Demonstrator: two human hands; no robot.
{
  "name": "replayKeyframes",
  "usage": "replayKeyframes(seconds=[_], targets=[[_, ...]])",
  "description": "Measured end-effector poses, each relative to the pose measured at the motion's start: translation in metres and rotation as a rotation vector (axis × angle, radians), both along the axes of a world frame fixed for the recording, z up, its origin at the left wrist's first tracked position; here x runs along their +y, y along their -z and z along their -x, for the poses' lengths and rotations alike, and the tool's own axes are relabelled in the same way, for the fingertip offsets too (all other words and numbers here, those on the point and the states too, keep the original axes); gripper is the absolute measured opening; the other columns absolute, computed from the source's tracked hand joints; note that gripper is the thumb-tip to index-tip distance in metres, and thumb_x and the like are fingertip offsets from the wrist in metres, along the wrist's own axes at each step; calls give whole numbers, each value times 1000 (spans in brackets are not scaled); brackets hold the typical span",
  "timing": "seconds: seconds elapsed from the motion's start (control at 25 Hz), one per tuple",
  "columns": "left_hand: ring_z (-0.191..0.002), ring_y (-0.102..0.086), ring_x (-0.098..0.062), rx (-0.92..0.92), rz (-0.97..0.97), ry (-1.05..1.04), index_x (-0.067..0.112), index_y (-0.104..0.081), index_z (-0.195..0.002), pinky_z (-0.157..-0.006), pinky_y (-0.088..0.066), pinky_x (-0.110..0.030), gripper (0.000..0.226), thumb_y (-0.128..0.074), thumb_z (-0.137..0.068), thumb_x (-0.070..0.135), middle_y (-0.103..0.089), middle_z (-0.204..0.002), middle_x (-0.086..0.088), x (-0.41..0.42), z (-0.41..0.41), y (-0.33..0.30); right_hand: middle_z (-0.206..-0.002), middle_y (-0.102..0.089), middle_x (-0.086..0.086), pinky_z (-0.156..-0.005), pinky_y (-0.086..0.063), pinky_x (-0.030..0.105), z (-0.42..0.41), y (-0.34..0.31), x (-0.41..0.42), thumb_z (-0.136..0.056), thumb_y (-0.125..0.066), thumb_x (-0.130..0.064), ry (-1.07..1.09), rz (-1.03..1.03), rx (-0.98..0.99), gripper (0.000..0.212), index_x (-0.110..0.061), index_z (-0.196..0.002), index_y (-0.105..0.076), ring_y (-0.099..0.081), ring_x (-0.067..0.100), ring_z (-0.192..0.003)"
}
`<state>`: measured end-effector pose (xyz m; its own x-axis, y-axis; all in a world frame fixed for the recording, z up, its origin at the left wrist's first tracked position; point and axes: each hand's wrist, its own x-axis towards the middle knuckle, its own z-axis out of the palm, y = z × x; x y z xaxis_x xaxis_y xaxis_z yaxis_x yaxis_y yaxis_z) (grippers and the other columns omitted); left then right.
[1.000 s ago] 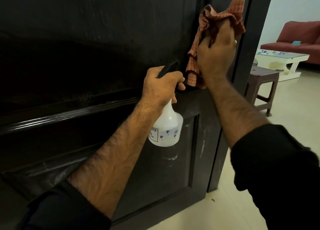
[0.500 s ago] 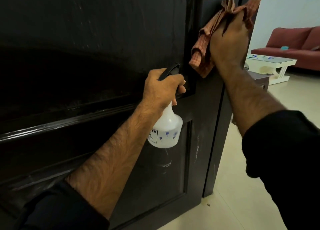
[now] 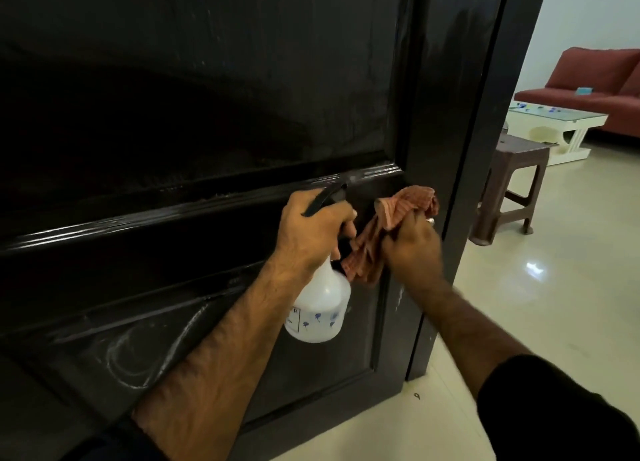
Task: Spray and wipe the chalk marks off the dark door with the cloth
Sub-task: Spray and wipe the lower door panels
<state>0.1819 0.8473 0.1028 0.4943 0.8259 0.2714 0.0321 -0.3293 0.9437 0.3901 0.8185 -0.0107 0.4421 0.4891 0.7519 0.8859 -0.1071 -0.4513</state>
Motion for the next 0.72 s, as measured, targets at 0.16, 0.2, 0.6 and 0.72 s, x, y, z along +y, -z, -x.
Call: replayKeyframes(seconds=[0.16, 0.2, 0.6, 0.72], targets=[[-46, -53, -21, 52, 57, -15, -2, -69, -76, -50, -47, -31, 24, -70, -93, 15, -71, -70, -19, 4, 37, 26, -116, -70, 17, -93, -55, 44, -55, -52, 8, -106, -44, -36, 269, -228, 608, 38, -12, -130, -59, -68, 35, -105], [-45, -52, -23, 36, 69, -20, -2, -71, -78, -49, -46, -31, 22, -70, -94, 13, -73, -74, -19, 6, 45, 29, -120, -69, 15, -92, -54, 42, -46, -68, 21, -108, -39, -38, 318, -295, 745, 41, -14, -137, -55, -68, 34, -108], [-45, -53, -24, -42, 18, -110, 3, -74, -83, -61, -53, -40, 15, -69, -95, 10, -76, -79, -15, 20, 107, 17, -106, -71, 24, -83, -56, 47, 6, -43, 22, -103, -49, -29, 223, -289, 388, 36, -4, -125, -63, -69, 44, -95], [-47, -56, -21, -25, 14, -134, 7, -75, -82, -73, -58, -44, 16, -69, -96, 12, -77, -81, -12, 19, 120, 20, -128, -68, 21, -89, -52, 39, 54, -83, 47, -105, -45, -32, 275, -410, 399, 50, -8, -147, -56, -68, 34, -105]])
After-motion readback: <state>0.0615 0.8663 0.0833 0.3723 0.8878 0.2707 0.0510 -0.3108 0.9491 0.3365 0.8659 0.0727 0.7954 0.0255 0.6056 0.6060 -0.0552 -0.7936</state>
